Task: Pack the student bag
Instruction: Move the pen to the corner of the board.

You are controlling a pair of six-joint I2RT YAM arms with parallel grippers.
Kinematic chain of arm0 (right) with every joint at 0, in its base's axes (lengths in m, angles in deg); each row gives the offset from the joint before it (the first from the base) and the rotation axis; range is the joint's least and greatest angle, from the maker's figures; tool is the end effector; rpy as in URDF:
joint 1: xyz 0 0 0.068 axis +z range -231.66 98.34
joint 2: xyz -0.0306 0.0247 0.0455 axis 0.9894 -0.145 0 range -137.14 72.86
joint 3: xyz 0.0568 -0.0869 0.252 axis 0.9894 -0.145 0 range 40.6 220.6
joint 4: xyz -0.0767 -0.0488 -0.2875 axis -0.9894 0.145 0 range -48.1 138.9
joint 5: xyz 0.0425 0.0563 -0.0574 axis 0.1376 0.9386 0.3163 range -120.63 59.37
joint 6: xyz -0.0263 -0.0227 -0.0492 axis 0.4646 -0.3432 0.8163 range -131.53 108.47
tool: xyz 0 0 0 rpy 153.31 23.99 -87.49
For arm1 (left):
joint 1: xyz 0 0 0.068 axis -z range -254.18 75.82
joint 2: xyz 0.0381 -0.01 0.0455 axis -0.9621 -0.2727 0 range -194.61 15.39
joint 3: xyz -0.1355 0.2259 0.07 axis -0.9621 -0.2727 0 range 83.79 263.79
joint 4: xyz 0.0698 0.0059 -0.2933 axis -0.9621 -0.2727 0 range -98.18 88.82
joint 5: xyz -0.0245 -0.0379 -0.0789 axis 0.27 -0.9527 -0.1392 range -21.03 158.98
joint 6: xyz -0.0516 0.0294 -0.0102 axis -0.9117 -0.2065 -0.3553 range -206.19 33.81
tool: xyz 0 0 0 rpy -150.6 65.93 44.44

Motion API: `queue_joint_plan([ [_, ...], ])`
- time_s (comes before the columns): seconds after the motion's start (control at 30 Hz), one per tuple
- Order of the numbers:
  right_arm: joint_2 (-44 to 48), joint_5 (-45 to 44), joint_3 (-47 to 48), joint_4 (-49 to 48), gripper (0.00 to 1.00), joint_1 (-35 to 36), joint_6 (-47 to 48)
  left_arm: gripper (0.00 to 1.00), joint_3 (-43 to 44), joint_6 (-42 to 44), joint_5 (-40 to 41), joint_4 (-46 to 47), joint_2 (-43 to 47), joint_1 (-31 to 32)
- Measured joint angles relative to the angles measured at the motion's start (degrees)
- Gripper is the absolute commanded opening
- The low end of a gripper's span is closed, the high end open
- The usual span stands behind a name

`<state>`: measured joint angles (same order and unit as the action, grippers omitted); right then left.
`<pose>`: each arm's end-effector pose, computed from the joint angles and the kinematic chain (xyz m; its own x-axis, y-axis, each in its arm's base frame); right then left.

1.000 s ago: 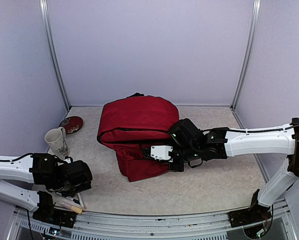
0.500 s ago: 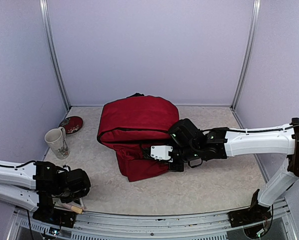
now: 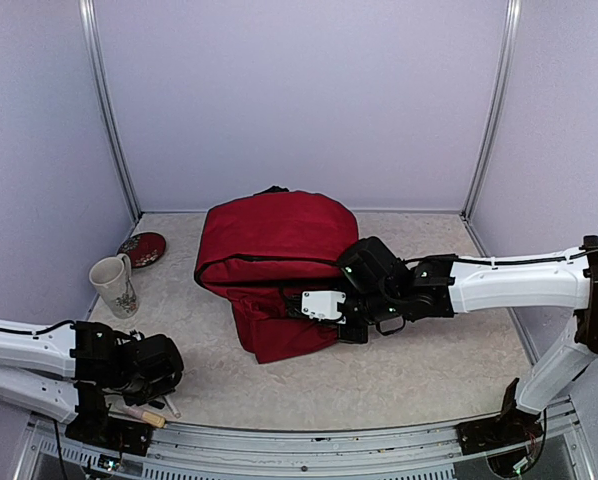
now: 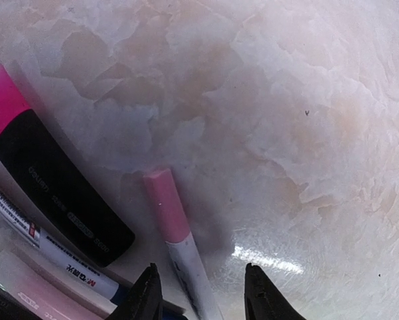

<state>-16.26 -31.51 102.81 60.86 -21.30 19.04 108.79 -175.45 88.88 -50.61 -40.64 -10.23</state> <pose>0.1895 0.3316 0.2155 0.1337 -0.7933 -0.5939 -0.9242 0.1165 -0.3636 0.0879 -0.1452 0.1212 -0.8255 -0.4521 -0.3378 -0.4224 0.8919 -0.1614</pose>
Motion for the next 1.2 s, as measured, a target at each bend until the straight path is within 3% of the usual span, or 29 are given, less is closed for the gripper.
queue_joint_plan([
  [0.2, 0.04, 0.26, 0.0, 0.02, 0.0, 0.0, 0.0, 0.38, -1.55, 1.38, -0.61, 1.88, -2.56, 0.02],
  [0.33, 0.31, 0.63, 0.0, 0.09, 0.0, 0.0, 0.02, 0.3, -1.2, 2.86, -0.02, 2.14, -4.15, -0.02],
  [0.53, 0.79, 0.81, 0.0, 0.07, 0.0, -0.02, 0.02, 0.0, -1.16, 6.47, 0.94, 5.44, -5.57, -0.98],
  [0.9, 1.53, 0.98, 0.0, 0.15, 0.0, -0.2, -0.02, 0.0, 1.79, 14.01, 1.62, 15.04, -11.74, -2.6],
  [1.2, 2.62, 3.76, 0.0, 0.11, 0.0, -1.31, -0.09, 0.0, 8.46, 18.05, 6.21, 15.37, -8.79, 1.05],
])
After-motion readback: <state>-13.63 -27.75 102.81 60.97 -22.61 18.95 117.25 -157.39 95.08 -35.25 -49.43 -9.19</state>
